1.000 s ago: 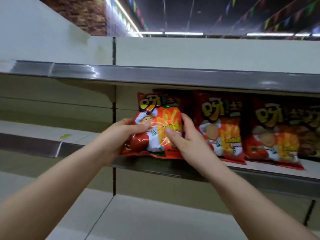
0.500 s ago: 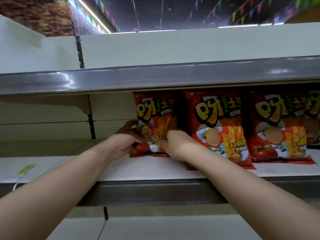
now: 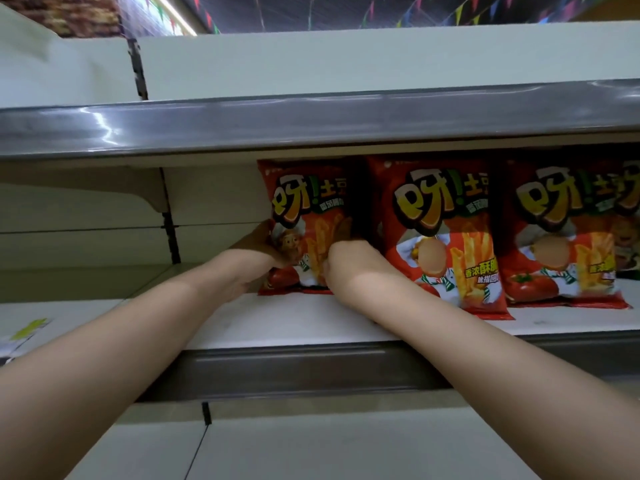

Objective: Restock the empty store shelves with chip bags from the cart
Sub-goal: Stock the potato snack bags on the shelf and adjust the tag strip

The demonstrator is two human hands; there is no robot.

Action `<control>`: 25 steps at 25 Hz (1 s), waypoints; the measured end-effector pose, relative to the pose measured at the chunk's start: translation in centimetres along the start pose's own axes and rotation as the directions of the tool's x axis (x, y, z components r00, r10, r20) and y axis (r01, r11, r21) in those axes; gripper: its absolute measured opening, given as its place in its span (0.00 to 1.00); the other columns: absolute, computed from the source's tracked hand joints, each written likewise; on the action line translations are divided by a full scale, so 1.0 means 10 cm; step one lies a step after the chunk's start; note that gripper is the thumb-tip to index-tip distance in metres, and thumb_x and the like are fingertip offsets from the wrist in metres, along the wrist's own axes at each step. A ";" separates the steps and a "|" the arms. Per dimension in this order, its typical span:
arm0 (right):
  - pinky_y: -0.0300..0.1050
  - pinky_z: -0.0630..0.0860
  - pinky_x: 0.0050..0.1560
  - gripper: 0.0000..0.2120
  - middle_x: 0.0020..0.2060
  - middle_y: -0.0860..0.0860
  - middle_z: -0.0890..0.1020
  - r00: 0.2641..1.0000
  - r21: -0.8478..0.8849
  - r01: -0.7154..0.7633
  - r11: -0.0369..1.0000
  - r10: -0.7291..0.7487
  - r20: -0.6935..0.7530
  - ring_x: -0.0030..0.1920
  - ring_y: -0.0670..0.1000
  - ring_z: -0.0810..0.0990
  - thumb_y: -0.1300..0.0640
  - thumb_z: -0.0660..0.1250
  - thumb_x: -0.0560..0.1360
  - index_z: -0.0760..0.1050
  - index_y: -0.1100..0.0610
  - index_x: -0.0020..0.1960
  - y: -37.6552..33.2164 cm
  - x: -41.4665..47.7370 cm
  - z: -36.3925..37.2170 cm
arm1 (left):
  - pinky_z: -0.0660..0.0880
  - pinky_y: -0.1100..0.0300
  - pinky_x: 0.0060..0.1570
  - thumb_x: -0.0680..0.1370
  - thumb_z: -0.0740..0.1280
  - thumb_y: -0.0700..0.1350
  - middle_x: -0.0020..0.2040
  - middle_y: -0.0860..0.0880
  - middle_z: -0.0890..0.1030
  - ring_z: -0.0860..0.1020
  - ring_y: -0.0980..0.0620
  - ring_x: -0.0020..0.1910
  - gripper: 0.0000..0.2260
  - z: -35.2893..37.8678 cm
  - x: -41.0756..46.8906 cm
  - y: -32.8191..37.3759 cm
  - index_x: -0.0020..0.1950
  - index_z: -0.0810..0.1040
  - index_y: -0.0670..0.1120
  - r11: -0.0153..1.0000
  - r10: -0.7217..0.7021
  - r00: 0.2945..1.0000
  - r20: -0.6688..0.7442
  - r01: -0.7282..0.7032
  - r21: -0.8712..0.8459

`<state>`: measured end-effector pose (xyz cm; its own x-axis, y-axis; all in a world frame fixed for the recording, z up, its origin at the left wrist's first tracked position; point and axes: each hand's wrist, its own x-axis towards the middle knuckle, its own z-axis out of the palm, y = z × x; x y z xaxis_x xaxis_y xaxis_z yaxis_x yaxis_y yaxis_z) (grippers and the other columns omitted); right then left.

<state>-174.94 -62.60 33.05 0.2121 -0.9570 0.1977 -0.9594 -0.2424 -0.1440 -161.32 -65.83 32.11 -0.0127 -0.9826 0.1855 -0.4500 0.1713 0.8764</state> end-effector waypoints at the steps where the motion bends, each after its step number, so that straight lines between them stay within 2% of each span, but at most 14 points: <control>1: 0.45 0.69 0.50 0.13 0.61 0.60 0.74 1.000 -0.011 -0.009 1.000 0.009 -0.010 0.61 0.59 0.74 0.60 0.55 0.81 0.70 0.65 0.61 -0.04 -0.04 -0.04 | 0.67 0.60 0.56 0.75 0.67 0.33 0.69 0.48 0.70 0.70 0.51 0.64 0.31 0.00 -0.01 -0.01 0.75 0.60 0.49 0.999 -0.013 0.998 -0.055 0.011 -0.040; 3: 0.45 0.70 0.54 0.15 0.63 0.59 0.71 0.990 0.022 0.045 0.999 -0.042 -0.138 0.62 0.57 0.72 0.59 0.55 0.81 0.65 0.63 0.65 -0.09 -0.18 -0.08 | 0.66 0.59 0.61 0.75 0.68 0.37 0.73 0.46 0.66 0.68 0.48 0.69 0.34 -0.03 -0.11 0.02 0.77 0.56 0.50 0.992 -0.060 0.982 -0.181 0.039 -0.117; 5: 0.45 0.69 0.55 0.17 0.63 0.58 0.70 0.925 0.195 0.210 0.958 -0.130 -0.356 0.61 0.57 0.73 0.56 0.55 0.80 0.63 0.60 0.67 -0.12 -0.35 -0.03 | 0.67 0.58 0.62 0.75 0.69 0.39 0.70 0.45 0.69 0.68 0.48 0.68 0.30 -0.03 -0.34 0.00 0.74 0.62 0.48 0.994 -0.020 0.938 -0.346 -0.019 -0.109; 6: 0.44 0.68 0.56 0.18 0.64 0.56 0.70 0.881 0.287 0.318 0.904 -0.169 -0.443 0.62 0.55 0.72 0.55 0.56 0.80 0.64 0.59 0.68 -0.13 -0.45 0.01 | 0.68 0.59 0.61 0.74 0.69 0.39 0.66 0.46 0.71 0.70 0.49 0.66 0.26 -0.01 -0.48 -0.03 0.70 0.65 0.47 0.993 0.023 0.902 -0.432 -0.072 -0.098; 8: 0.43 0.68 0.60 0.18 0.63 0.54 0.72 0.785 0.431 0.540 0.723 -0.247 -0.568 0.62 0.52 0.72 0.57 0.58 0.79 0.67 0.59 0.68 -0.24 -0.64 0.18 | 0.70 0.61 0.61 0.74 0.69 0.37 0.61 0.49 0.73 0.72 0.52 0.62 0.19 -0.01 -0.89 -0.13 0.62 0.69 0.48 0.980 0.123 0.812 -0.570 -0.189 -0.057; 10: 0.42 0.71 0.60 0.16 0.58 0.53 0.75 0.706 0.523 0.687 0.504 -0.297 -0.642 0.59 0.50 0.75 0.60 0.60 0.77 0.71 0.61 0.64 -0.40 -0.80 0.43 | 0.70 0.63 0.60 0.72 0.69 0.38 0.59 0.49 0.73 0.73 0.54 0.58 0.18 -0.04 -1.36 -0.31 0.56 0.69 0.53 0.972 0.194 0.749 -0.634 -0.233 0.022; 11: 0.40 0.72 0.59 0.16 0.56 0.51 0.76 0.696 0.571 0.714 0.406 -0.316 -0.645 0.58 0.47 0.75 0.60 0.60 0.77 0.71 0.61 0.63 -0.51 -0.86 0.56 | 0.70 0.65 0.59 0.71 0.68 0.40 0.58 0.50 0.73 0.73 0.56 0.57 0.18 -0.07 -1.59 -0.42 0.54 0.68 0.56 0.974 0.207 0.735 -0.646 -0.220 0.062; 13: 0.37 0.73 0.56 0.17 0.55 0.48 0.75 0.733 0.696 0.671 0.258 -0.376 -0.567 0.54 0.41 0.75 0.59 0.60 0.76 0.70 0.58 0.64 -0.81 -1.03 0.82 | 0.70 0.68 0.56 0.70 0.68 0.41 0.57 0.49 0.73 0.73 0.58 0.54 0.17 -0.22 -2.05 -0.64 0.52 0.68 0.57 0.984 0.177 0.714 -0.677 -0.113 0.138; 15: 0.35 0.72 0.54 0.18 0.57 0.46 0.73 0.766 0.801 0.569 0.186 -0.474 -0.435 0.51 0.40 0.75 0.59 0.60 0.78 0.66 0.55 0.67 -1.15 -1.18 1.02 | 0.71 0.66 0.54 0.73 0.69 0.38 0.57 0.48 0.73 0.74 0.57 0.53 0.16 -0.39 -2.43 -0.85 0.50 0.69 0.57 0.995 0.041 0.698 -0.715 0.032 0.089; 17: 0.28 0.69 0.49 0.20 0.59 0.46 0.72 0.736 0.823 0.538 0.182 -0.578 -0.353 0.49 0.40 0.76 0.59 0.61 0.78 0.64 0.54 0.68 -1.51 -1.34 1.18 | 0.73 0.65 0.50 0.74 0.68 0.35 0.57 0.48 0.74 0.74 0.55 0.52 0.16 -0.57 -2.80 -1.06 0.48 0.69 0.57 0.990 -0.115 0.644 -0.757 0.139 -0.033; 19: 0.26 0.69 0.44 0.20 0.60 0.47 0.73 0.704 0.828 0.533 0.175 -0.634 -0.319 0.46 0.41 0.77 0.59 0.61 0.77 0.64 0.54 0.69 -1.87 -1.48 1.29 | 0.71 0.70 0.45 0.75 0.67 0.36 0.58 0.46 0.74 0.74 0.55 0.51 0.15 -0.77 -3.15 -1.27 0.47 0.70 0.56 0.973 -0.214 0.572 -0.792 0.200 -0.119; 21: 0.32 0.72 0.47 0.20 0.60 0.48 0.73 0.673 0.846 0.510 0.153 -0.684 -0.282 0.45 0.45 0.79 0.59 0.62 0.77 0.64 0.55 0.68 -2.26 -1.63 1.40 | 0.71 0.70 0.43 0.75 0.67 0.37 0.57 0.45 0.75 0.75 0.55 0.50 0.14 -0.98 -3.52 -1.48 0.47 0.71 0.56 0.949 -0.293 0.491 -0.820 0.250 -0.190; 23: 0.41 0.73 0.51 0.20 0.59 0.49 0.74 0.633 0.860 0.489 0.142 -0.737 -0.238 0.45 0.48 0.80 0.59 0.62 0.77 0.64 0.55 0.68 -2.72 -1.81 1.54 | 0.72 0.63 0.48 0.74 0.68 0.37 0.54 0.43 0.76 0.76 0.52 0.50 0.13 -1.20 -3.91 -1.71 0.47 0.71 0.55 0.921 -0.369 0.397 -0.841 0.276 -0.274; 25: 0.44 0.74 0.52 0.20 0.59 0.50 0.73 0.586 0.873 0.468 0.138 -0.788 -0.189 0.46 0.50 0.80 0.59 0.62 0.77 0.64 0.56 0.68 -3.17 -2.01 1.73 | 0.72 0.61 0.47 0.74 0.68 0.37 0.53 0.43 0.76 0.76 0.52 0.46 0.12 -1.40 -4.28 -1.94 0.48 0.72 0.53 0.887 -0.441 0.321 -0.838 0.301 -0.351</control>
<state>-145.57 -38.42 16.90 0.8454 -0.3392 0.4126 0.1287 -0.6203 -0.7737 -139.57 -26.12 13.39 0.9429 -0.3299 0.0455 -0.0892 -0.1185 0.9889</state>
